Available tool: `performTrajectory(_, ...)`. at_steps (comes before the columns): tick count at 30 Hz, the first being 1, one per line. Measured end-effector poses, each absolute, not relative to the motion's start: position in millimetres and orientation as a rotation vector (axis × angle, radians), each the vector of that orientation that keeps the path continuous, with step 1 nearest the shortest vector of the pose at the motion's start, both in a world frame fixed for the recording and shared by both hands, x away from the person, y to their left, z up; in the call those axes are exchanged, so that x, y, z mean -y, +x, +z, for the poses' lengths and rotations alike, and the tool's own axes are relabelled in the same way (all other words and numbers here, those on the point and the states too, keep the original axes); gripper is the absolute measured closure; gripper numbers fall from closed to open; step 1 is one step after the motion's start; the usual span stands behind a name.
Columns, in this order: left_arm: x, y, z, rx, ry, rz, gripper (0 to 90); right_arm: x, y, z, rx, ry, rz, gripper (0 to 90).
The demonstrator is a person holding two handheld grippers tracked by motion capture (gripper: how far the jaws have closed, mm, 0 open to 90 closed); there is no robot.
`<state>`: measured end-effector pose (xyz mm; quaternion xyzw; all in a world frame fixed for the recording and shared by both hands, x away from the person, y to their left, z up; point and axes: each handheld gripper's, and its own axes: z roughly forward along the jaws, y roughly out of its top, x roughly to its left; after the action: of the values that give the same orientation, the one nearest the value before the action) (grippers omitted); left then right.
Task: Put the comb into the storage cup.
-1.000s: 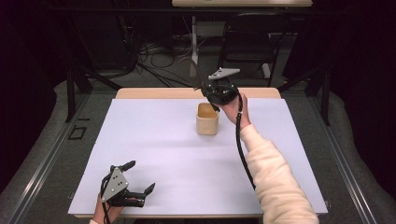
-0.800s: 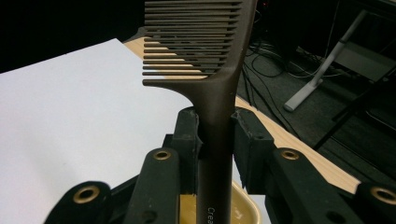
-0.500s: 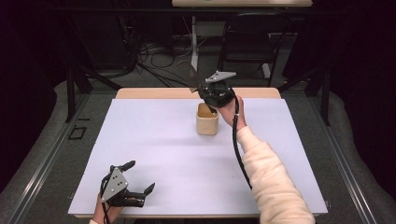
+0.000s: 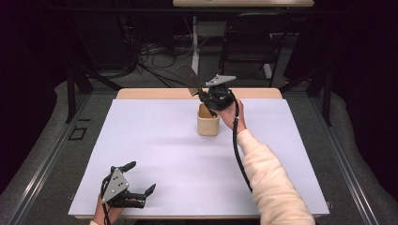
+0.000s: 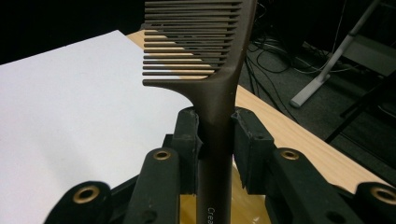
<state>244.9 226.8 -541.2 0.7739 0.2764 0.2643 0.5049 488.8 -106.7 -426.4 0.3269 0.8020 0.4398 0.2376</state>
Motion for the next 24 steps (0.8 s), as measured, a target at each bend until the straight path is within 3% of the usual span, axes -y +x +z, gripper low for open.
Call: performTrajectory(24, -226.7, 244.8, -541.1, -0.666, 1.868, 0.638, 0.2, 107.7, 489.5, -435.1, -2.212, 0.906, 1.207, 72.2)
